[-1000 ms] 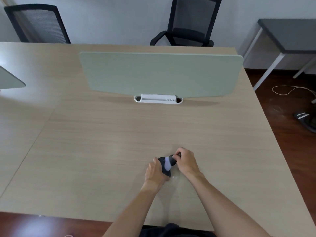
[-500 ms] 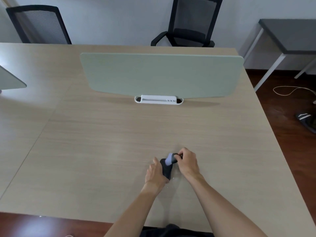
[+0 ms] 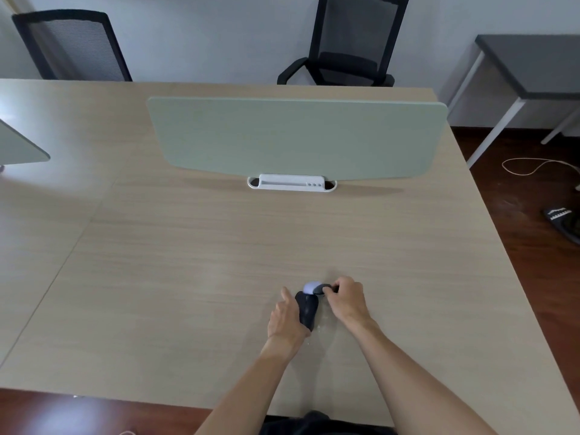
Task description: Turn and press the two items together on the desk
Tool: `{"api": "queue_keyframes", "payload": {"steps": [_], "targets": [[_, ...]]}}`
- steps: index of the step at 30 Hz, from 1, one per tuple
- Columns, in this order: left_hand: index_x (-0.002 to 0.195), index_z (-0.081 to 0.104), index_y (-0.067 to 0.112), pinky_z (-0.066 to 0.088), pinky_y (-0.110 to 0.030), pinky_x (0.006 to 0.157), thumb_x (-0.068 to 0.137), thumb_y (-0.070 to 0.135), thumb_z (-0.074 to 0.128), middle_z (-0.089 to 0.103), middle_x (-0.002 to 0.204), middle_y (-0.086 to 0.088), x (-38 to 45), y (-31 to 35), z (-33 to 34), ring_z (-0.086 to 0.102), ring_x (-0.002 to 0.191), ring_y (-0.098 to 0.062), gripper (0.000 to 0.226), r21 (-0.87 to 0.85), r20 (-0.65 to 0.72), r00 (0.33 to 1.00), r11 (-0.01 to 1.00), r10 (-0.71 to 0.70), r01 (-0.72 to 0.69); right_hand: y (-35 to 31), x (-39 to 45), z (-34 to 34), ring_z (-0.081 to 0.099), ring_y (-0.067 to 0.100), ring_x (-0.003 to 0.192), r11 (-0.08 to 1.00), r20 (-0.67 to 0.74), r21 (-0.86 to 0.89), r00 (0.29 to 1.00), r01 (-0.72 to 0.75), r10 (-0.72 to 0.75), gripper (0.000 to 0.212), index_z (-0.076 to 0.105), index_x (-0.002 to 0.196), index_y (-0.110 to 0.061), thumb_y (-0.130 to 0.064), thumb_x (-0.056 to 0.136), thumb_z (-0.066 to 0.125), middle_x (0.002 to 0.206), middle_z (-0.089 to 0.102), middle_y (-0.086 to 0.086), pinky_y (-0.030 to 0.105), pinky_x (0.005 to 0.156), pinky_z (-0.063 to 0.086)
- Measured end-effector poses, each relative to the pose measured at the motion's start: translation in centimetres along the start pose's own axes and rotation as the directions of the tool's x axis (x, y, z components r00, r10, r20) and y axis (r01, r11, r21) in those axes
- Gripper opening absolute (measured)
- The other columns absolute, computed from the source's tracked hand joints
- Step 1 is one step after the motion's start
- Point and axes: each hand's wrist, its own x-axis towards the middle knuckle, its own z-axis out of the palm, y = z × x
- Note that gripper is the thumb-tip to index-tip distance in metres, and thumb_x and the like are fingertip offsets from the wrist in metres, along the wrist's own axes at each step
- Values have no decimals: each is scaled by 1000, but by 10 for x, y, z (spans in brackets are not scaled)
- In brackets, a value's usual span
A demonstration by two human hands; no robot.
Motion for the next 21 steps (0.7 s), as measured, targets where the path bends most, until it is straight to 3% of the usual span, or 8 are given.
{"api": "queue_keyframes", "payload": {"steps": [3, 5, 8, 11, 16, 19, 21], "targets": [[112, 35, 9, 53, -40, 72, 63, 9, 82, 64, 101, -12, 0, 1, 0, 65, 95, -33, 68, 27, 8, 1000, 1000, -5, 4, -1, -6, -8, 62, 26, 74, 998, -101, -54, 995, 16, -22, 23, 61, 83, -8, -31, 88, 61, 83, 62, 4, 29, 54, 42], [112, 36, 8, 52, -39, 70, 64, 9, 81, 64, 101, -13, 0, 1, 1, 65, 95, -34, 66, 34, 8, 1000, 999, 0, 0, -7, -12, -10, 59, 20, 71, 998, -161, 48, 987, 39, -31, 22, 61, 82, -10, -32, 87, 62, 78, 62, -1, 29, 53, 42], [115, 38, 7, 53, -39, 70, 65, 8, 81, 64, 103, -14, 1, -1, 1, 65, 96, -33, 66, 29, 8, 1000, 1000, 9, -9, -10, -17, -3, 61, 19, 67, 973, -86, 206, 993, 103, -87, 25, 64, 74, -7, -30, 84, 67, 71, 65, 1, 26, 57, 47], [116, 37, 6, 54, -38, 71, 64, 7, 81, 63, 104, -13, 2, -1, 1, 65, 97, -33, 68, 34, 8, 1000, 999, 9, -10, -3, -18, 1, 61, 21, 68, 993, 24, 72, 996, 89, -91, 17, 63, 72, -12, -25, 82, 67, 71, 64, 0, 27, 55, 46], [112, 37, 6, 46, -33, 62, 66, 7, 79, 57, 91, -7, 0, 0, 0, 65, 93, -32, 62, 29, 2, 1000, 1000, 8, -8, 5, -15, -12, 59, 26, 67, 963, -110, -235, 981, 131, -160, 7, 54, 75, -10, -14, 80, 55, 75, 61, 3, 31, 52, 41], [111, 38, 7, 47, -34, 64, 65, 6, 80, 61, 96, -10, 1, 0, 1, 65, 94, -33, 62, 38, 3, 1000, 999, 0, 0, 1, -14, -13, 58, 20, 67, 974, -126, -59, 966, 219, -225, 7, 59, 73, -12, -10, 80, 57, 72, 63, 0, 32, 57, 47], [110, 37, 7, 47, -34, 65, 65, 6, 80, 58, 93, -8, 1, -1, 1, 65, 94, -33, 62, 38, 4, 1000, 999, -2, 2, 0, -16, -11, 59, 13, 68, 965, -95, 29, 961, 262, -258, 8, 63, 75, -14, -8, 80, 60, 72, 65, -3, 23, 61, 47]]}}
